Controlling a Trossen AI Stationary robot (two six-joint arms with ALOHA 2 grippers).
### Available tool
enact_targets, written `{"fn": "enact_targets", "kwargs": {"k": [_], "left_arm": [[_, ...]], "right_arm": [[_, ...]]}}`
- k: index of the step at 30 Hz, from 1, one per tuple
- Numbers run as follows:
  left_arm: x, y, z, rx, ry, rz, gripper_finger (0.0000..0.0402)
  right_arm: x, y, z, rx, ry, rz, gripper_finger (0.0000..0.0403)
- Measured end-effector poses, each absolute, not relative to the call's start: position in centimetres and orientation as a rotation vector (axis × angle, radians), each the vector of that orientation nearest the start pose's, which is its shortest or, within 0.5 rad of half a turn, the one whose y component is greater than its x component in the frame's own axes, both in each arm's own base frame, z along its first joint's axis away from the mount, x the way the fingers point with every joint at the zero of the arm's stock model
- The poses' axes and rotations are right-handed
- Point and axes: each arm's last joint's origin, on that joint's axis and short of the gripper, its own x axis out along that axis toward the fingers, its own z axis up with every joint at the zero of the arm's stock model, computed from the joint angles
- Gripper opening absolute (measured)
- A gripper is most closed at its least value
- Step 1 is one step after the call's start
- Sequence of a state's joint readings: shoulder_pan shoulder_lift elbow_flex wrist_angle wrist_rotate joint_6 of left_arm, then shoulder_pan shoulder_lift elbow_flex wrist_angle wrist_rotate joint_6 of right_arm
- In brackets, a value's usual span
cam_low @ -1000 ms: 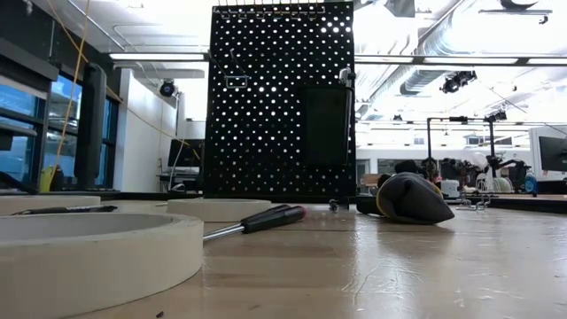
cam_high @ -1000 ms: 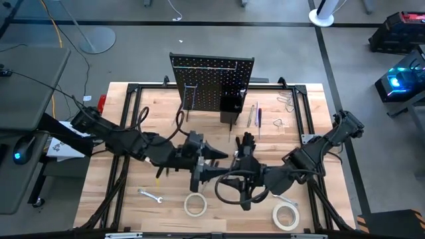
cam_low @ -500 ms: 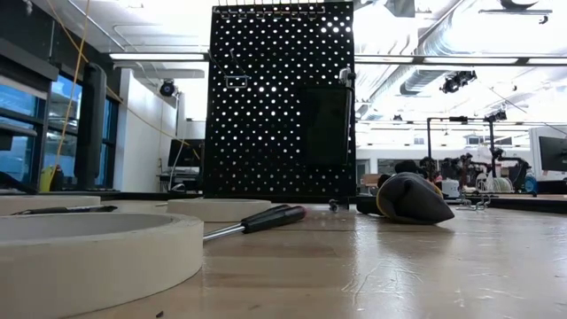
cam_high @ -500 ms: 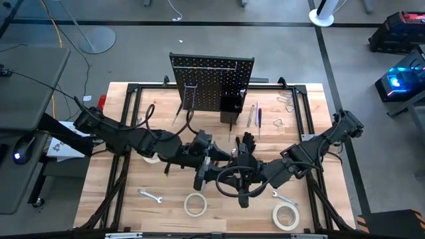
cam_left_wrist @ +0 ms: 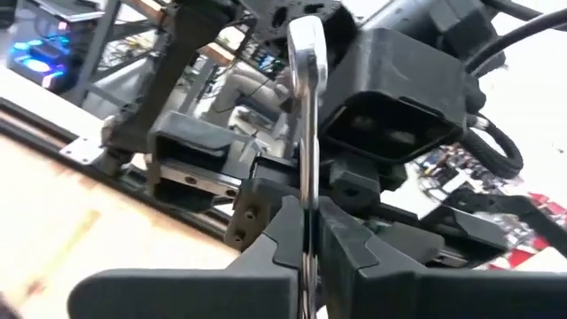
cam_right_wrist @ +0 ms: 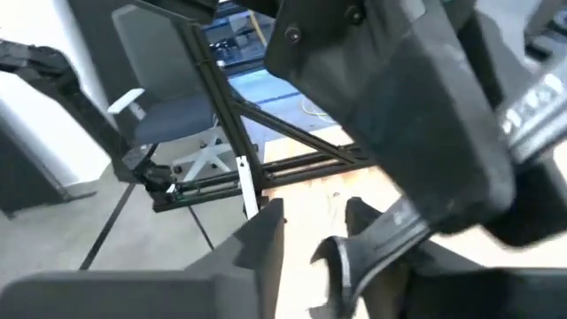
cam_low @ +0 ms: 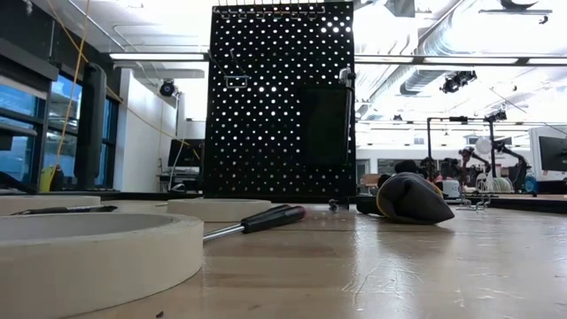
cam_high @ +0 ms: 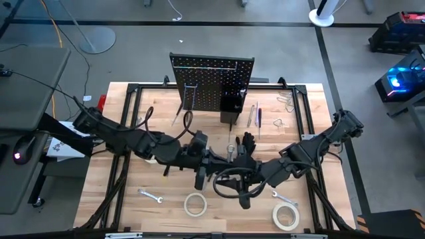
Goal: Hang tools onto peg board
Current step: Hang the 12 mm tool onto the pegboard on the top left
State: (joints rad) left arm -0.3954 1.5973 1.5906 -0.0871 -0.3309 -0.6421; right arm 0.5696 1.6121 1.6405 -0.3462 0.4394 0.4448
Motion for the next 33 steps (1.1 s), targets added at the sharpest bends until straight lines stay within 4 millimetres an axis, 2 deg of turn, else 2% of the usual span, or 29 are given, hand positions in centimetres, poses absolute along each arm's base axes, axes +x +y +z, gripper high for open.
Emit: {"fn": "enact_targets", "kwargs": {"k": [3, 7, 10, 16, 21, 25, 27, 29, 33], "left_arm": [[33.7, -12.9, 41.7, -0.594, 0.142, 0.000, 0.0005], [31.9, -12.5, 42.0, -0.543, 0.218, 0.053, 0.0003], [30.2, -12.4, 41.8, -0.453, 0.284, 0.119, 0.0003], [25.9, -12.2, 42.0, -0.350, 0.400, 0.246, 0.0003], [25.8, -12.0, 38.6, -0.435, 0.416, 0.241, 0.0003], [27.8, -11.7, 34.0, -0.628, 0.290, 0.049, 0.0003], [28.6, -10.5, 31.7, -0.687, 0.251, 0.000, 0.0003], [28.6, -8.2, 30.6, -0.711, 0.249, 0.010, 0.0003], [27.5, -2.5, 32.3, -0.660, 0.192, -0.009, 0.0002]], "right_arm": [[30.8, 18.4, 40.6, 0.292, 0.300, 0.013, 0.0154], [29.8, 18.1, 41.2, 0.286, 0.305, -0.003, 0.0184], [28.9, 18.1, 41.6, 0.301, 0.322, 0.006, 0.0188], [28.3, 18.5, 40.7, 0.294, 0.391, -0.033, 0.0188], [27.5, 18.8, 40.0, 0.254, 0.462, -0.060, 0.0188], [27.2, 18.8, 39.5, 0.212, 0.507, -0.066, 0.0188], [27.1, 18.6, 39.3, 0.195, 0.529, -0.075, 0.0188], [27.1, 18.2, 39.3, 0.188, 0.540, -0.086, 0.0188], [27.7, 16.9, 39.2, 0.189, 0.554, -0.136, 0.0188]]}}
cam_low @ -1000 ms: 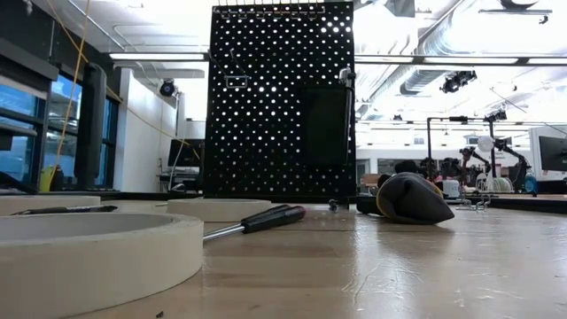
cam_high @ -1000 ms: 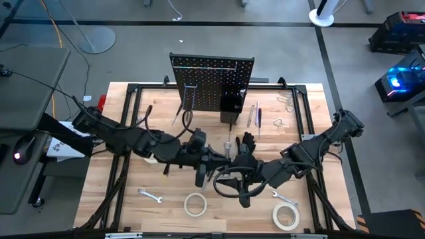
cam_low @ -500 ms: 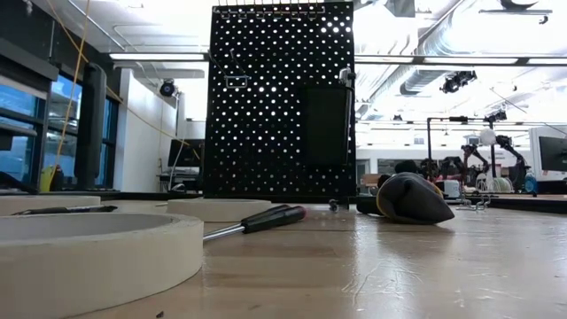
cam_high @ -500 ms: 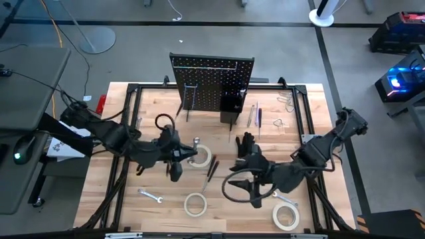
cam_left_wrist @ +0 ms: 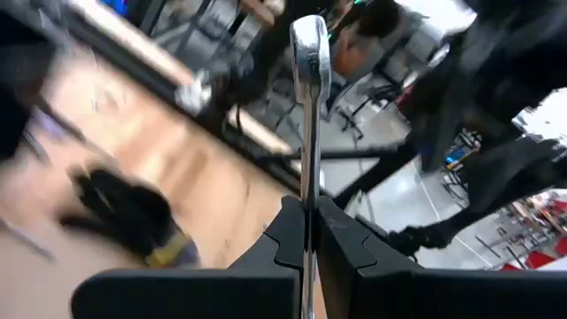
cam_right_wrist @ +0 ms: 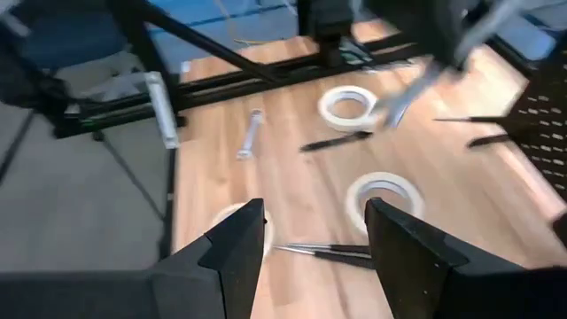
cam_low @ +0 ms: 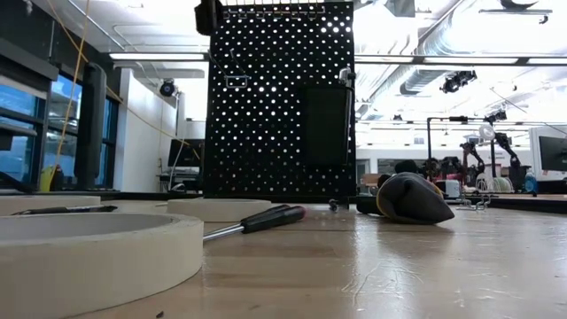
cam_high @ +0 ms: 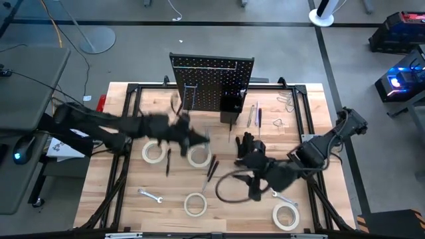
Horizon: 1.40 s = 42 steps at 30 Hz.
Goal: Hang tools onto peg board
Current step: Hang the 12 mm tool onto the pegboard on the top left
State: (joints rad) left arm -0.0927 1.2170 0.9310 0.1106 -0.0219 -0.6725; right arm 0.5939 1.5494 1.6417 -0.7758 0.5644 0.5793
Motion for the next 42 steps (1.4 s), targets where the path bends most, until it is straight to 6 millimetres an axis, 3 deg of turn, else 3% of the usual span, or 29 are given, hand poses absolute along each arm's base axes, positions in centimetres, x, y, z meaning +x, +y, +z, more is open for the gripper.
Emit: {"fn": "enact_targets", "kwargs": {"k": [6, 11, 15, 24, 42], "left_arm": [[22.4, 4.5, 35.8, -0.517, 0.101, -0.085, 0.0002], [17.8, 7.3, 36.2, -0.465, 0.161, -0.048, 0.0002], [16.1, 9.3, 36.5, -0.372, 0.128, 0.026, 0.0002], [16.0, 13.1, 36.6, -0.371, 0.055, -0.068, 0.0002], [17.0, 16.0, 34.9, -0.427, 0.084, -0.039, 0.0001]], "right_arm": [[29.6, 13.2, 39.0, 0.279, 0.550, -0.268, 0.0188], [31.1, 10.1, 39.3, 0.400, 0.489, -0.383, 0.0188], [32.0, 8.1, 39.9, 0.456, 0.411, -0.424, 0.0188], [32.7, 6.5, 40.1, 0.475, 0.397, -0.416, 0.0188], [32.5, 6.6, 39.9, 0.464, 0.423, -0.417, 0.0188]]}}
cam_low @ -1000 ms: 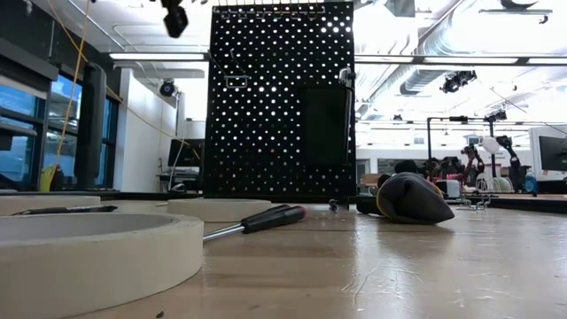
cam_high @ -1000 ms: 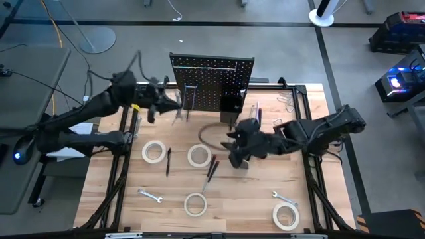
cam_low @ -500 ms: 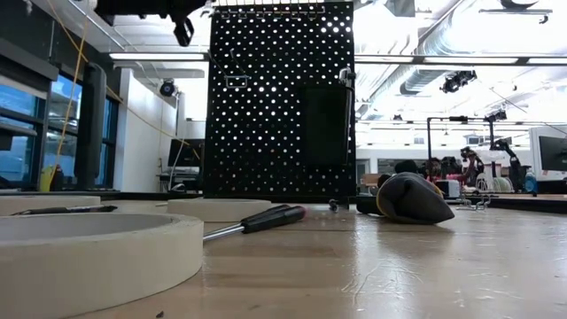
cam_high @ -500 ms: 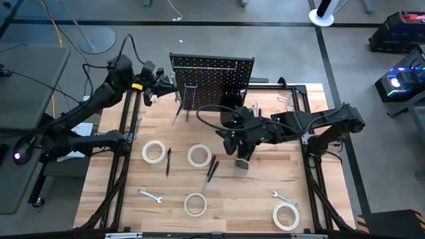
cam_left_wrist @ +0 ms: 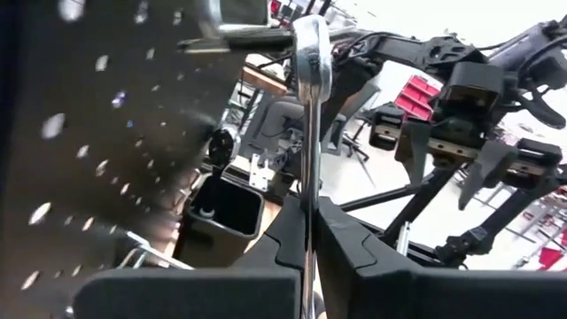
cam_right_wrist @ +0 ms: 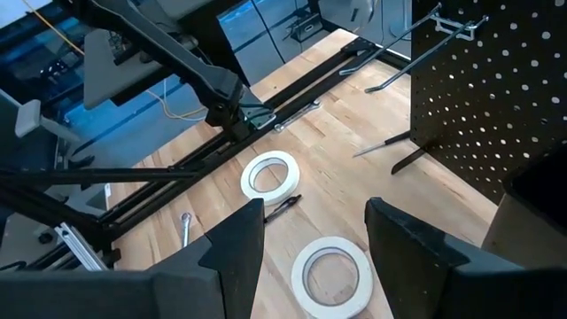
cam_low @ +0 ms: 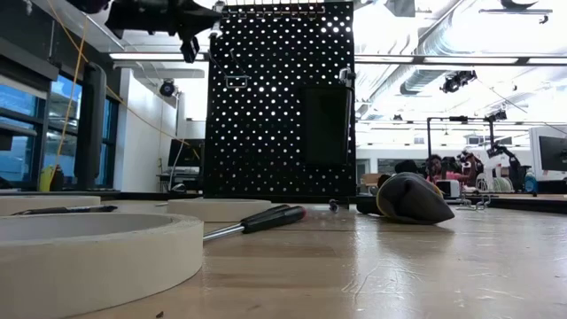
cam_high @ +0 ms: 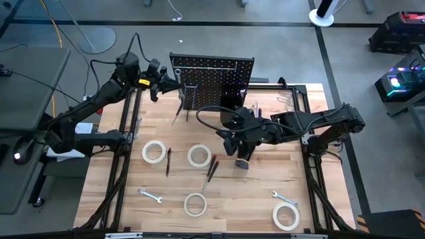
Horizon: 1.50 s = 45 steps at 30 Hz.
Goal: Hang tools onto peg board
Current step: Hang the 12 mm tool onto the pegboard on the top left, then hang the 12 mm tool onto the pegboard aligned with the others
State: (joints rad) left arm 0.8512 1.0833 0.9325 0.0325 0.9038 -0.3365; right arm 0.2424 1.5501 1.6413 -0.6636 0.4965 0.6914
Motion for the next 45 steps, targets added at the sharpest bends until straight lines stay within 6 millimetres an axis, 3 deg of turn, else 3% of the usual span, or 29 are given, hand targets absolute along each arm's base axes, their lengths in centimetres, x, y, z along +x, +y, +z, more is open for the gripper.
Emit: {"fn": "enact_targets", "kwargs": {"k": [10, 21, 28, 35, 41, 45], "left_arm": [[16.0, 17.2, 34.6, -0.455, 0.092, 0.078, 0.0011], [14.7, 16.4, 35.3, -0.453, 0.079, 0.126, 0.0162], [12.7, 13.7, 36.0, -0.499, 0.114, 0.123, 0.0226], [10.8, 9.4, 36.7, -0.566, 0.142, 0.073, 0.0240], [10.8, 6.1, 35.3, -0.622, 0.316, 0.109, 0.0241], [11.9, 4.4, 33.9, -0.631, 0.444, 0.109, 0.0241]], "right_arm": [[32.5, 6.6, 39.9, 0.470, 0.422, -0.420, 0.0188], [32.5, 6.7, 39.8, 0.440, 0.439, -0.400, 0.0188], [32.0, 6.6, 39.9, 0.425, 0.474, -0.373, 0.0188], [30.6, 6.4, 40.9, 0.434, 0.466, -0.370, 0.0188], [29.8, 7.2, 40.2, 0.433, 0.550, -0.380, 0.0188], [29.2, 7.7, 39.7, 0.419, 0.608, -0.395, 0.0188]]}}
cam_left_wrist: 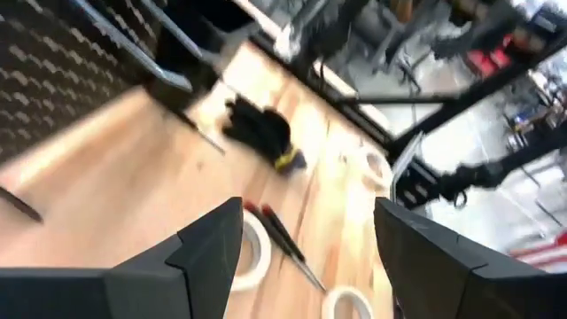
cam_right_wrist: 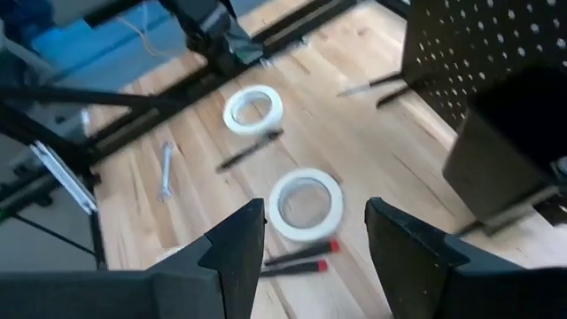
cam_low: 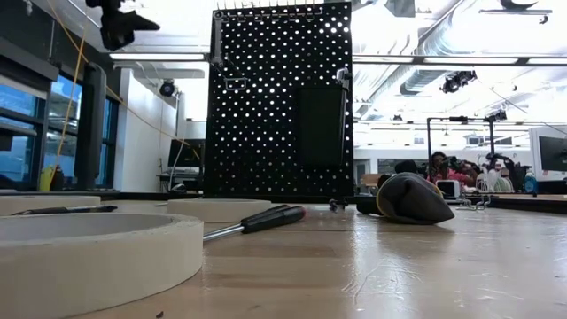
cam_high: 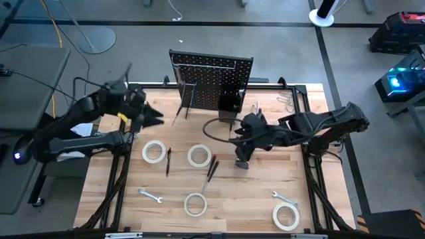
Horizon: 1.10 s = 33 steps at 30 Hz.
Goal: Hang tools onto peg board
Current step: Hang the 12 mm tool onto the pegboard aligned with the others
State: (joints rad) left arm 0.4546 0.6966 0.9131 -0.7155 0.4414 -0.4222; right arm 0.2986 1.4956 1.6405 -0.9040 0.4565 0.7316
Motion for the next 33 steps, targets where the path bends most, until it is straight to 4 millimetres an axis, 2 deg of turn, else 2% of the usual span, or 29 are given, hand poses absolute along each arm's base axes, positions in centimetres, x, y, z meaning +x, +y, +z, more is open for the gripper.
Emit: {"fn": "enact_targets", "kwargs": {"k": [4, 6, 12, 14, 16, 18, 21, 25, 28, 33], "left_arm": [[14.4, 2.7, 32.2, -0.680, 0.528, 0.021, 0.0241], [15.6, 1.5, 30.8, -0.702, 0.634, -0.039, 0.0241], [16.9, -3.7, 28.4, -0.772, 0.987, -0.254, 0.0233], [16.6, -6.0, 27.7, -0.751, 1.110, -0.314, 0.0211], [15.8, -8.1, 26.7, -0.692, 1.245, -0.290, 0.0173], [14.8, -9.7, 25.5, -0.609, 1.366, -0.183, 0.0119], [13.5, -11.9, 24.2, -0.502, 1.452, -0.035, 0.0026], [11.9, -14.2, 21.5, -0.469, 1.498, 0.003, 0.0007], [11.1, -15.6, 19.3, -0.500, 1.500, -0.098, 0.0002], [10.4, -15.1, 17.1, -0.468, 1.483, -0.081, 0.0000]], "right_arm": [[29.0, 7.8, 39.6, 0.408, 0.625, -0.402, 0.0188], [29.0, 7.8, 39.5, 0.407, 0.629, -0.404, 0.0188], [28.8, 7.7, 39.3, 0.352, 0.662, -0.402, 0.0188], [28.8, 7.6, 39.3, 0.328, 0.674, -0.400, 0.0188], [28.7, 7.3, 39.2, 0.308, 0.688, -0.404, 0.0188], [28.7, 7.1, 39.1, 0.301, 0.694, -0.410, 0.0188], [28.7, 7.1, 39.1, 0.300, 0.697, -0.411, 0.0188], [28.7, 7.1, 39.1, 0.276, 0.712, -0.393, 0.0188], [28.6, 7.2, 39.0, 0.264, 0.720, -0.387, 0.0188], [28.6, 7.2, 39.0, 0.280, 0.717, -0.393, 0.0188]]}}
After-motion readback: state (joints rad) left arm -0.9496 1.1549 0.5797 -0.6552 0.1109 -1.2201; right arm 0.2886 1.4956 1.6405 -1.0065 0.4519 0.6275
